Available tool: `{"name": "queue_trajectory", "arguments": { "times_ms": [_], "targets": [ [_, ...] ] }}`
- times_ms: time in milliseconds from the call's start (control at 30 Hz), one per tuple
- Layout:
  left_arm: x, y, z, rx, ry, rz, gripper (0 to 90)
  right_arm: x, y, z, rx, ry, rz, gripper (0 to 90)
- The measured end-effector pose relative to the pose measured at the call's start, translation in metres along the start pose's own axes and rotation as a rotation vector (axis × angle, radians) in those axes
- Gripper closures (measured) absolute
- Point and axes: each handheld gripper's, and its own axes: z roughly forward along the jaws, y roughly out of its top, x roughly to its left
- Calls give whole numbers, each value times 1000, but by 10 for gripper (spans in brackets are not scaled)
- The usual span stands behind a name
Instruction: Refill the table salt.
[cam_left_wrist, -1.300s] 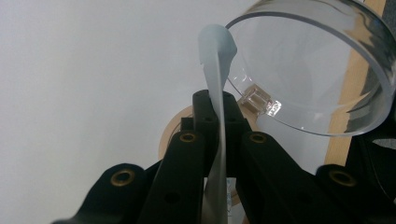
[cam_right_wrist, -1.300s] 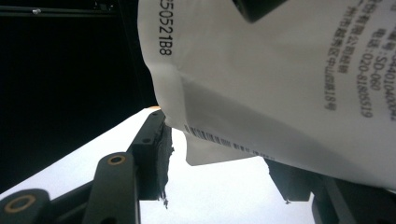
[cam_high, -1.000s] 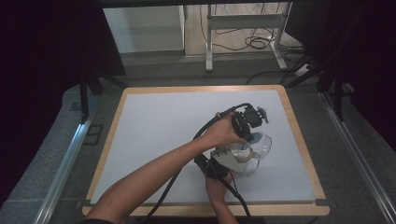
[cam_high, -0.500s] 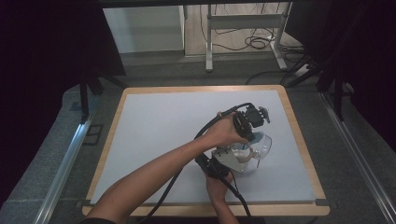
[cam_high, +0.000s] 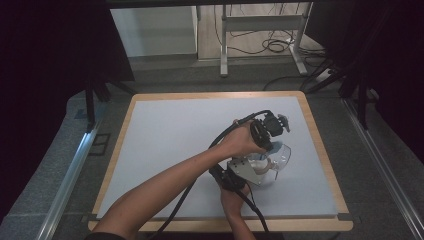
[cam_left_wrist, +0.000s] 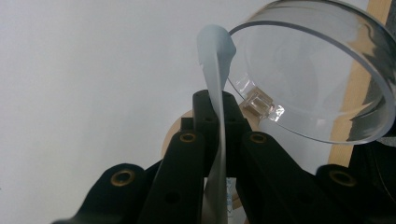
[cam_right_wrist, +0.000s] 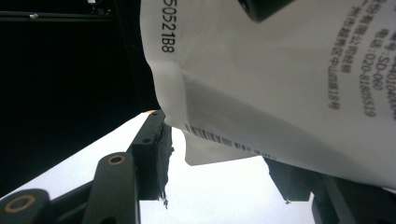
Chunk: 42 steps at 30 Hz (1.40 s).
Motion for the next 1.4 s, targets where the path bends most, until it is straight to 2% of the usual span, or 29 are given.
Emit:
{"name": "queue_trajectory", "arguments": {
  "times_ms": [600,1000,1100,1200,1400],
  "targets": [
    [1,-5,0,-26,-17,-15,896,-1,-3,-1,17,12,-15,457],
    [10,-26,-7,-133,-67,-63,895,-2,-13,-4,70,50,-62,451],
    [12,-32,-12,-164,-76,-82,895,-2,-16,-5,87,54,-60,446],
    [15,-38,-15,-193,-90,-95,895,-4,-21,-7,103,53,-78,439],
    [16,-46,-19,-233,-102,-103,895,-5,-25,-11,123,52,-100,434]
  ]
}}
